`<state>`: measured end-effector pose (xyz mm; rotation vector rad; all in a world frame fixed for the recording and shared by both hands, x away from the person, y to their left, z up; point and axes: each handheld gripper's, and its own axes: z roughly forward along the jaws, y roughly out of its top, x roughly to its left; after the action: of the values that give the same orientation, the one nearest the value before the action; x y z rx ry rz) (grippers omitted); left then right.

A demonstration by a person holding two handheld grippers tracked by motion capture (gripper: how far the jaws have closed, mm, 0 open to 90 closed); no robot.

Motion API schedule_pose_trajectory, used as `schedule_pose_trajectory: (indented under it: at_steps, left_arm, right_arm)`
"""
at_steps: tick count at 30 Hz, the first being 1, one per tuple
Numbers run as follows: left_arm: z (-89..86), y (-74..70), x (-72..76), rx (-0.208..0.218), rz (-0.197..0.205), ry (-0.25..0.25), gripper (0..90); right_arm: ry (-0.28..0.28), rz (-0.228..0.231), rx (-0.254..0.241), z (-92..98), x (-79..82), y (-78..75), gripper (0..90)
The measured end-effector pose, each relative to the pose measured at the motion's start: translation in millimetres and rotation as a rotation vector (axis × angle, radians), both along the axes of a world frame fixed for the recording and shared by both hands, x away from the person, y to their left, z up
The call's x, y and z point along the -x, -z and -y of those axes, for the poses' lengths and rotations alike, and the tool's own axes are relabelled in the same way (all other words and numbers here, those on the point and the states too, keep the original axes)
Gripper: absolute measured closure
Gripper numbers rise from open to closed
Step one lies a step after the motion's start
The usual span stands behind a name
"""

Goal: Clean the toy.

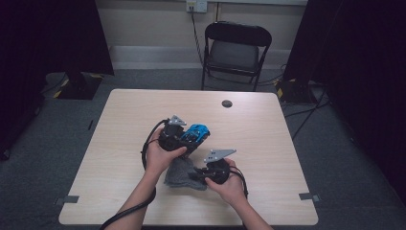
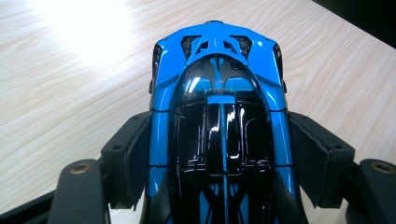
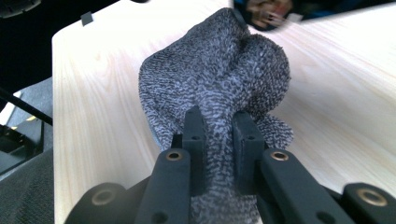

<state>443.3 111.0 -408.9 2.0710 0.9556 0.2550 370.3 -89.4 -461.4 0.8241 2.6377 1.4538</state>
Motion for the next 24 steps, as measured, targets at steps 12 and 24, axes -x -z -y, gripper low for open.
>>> schedule_pose_trajectory:
  at_steps: [12,24]
  left_arm:
    - [-31.1,0.7,3.0,-0.014,0.005,-0.041,28.3]
    - [-50.0,12.7,5.6,-0.027,-0.012,-0.072,28.3]
  right_arm:
    - [0.073,0.001,0.005,32.1,-8.7,-5.3,78.5]
    - [0.173,0.012,-0.007,67.0,-16.3,-10.7,78.2]
